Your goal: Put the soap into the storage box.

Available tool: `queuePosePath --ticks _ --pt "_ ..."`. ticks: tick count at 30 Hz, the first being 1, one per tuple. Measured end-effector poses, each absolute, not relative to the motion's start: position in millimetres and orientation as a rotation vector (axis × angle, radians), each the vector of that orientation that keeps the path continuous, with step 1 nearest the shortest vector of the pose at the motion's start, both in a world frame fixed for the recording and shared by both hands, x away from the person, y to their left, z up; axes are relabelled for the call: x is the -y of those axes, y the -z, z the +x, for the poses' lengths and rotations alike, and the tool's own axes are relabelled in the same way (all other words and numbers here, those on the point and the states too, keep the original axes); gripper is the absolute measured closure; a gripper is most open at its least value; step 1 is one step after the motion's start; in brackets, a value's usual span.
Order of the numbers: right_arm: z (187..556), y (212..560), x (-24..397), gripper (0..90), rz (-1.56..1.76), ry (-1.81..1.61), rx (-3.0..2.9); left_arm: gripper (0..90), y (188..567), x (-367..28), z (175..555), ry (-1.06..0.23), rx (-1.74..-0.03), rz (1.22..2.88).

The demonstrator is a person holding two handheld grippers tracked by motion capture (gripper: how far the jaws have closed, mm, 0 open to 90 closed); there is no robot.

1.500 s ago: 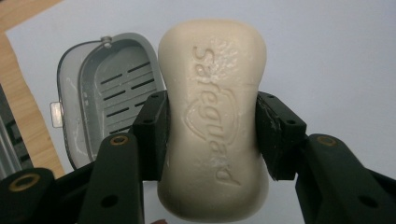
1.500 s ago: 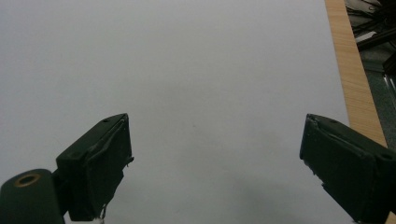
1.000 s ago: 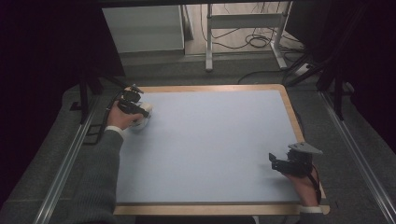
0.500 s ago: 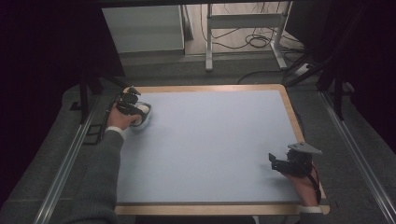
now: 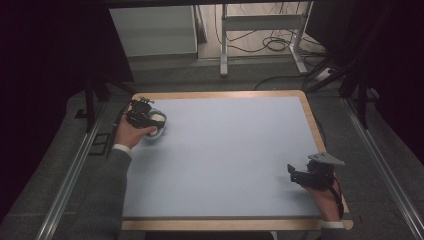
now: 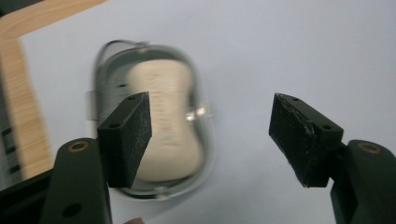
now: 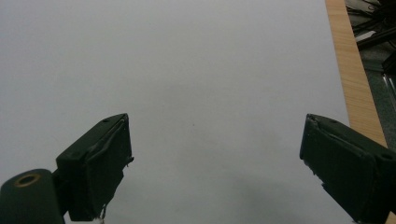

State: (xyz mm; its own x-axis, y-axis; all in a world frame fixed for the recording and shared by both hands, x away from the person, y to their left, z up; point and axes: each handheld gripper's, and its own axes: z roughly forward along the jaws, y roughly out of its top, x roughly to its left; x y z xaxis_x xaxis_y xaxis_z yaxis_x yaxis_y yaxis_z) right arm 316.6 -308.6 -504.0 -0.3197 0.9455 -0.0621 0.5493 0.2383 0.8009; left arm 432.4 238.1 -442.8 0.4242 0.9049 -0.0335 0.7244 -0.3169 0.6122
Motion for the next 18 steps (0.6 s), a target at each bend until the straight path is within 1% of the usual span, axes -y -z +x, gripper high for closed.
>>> queuePosePath --ticks 6,14,18 --pt "315 501 308 8.9 1.356 -0.941 -1.96 29.1 455 -225 404 -0.419 -1.248 2.169" --pt "314 500 306 8.9 1.345 -0.941 -1.964 27.5 481 -221 366 -0.349 -1.195 2.144" --pt "314 501 306 8.9 1.344 -0.936 -1.964 26.9 491 -221 343 -0.33 -1.179 2.1"
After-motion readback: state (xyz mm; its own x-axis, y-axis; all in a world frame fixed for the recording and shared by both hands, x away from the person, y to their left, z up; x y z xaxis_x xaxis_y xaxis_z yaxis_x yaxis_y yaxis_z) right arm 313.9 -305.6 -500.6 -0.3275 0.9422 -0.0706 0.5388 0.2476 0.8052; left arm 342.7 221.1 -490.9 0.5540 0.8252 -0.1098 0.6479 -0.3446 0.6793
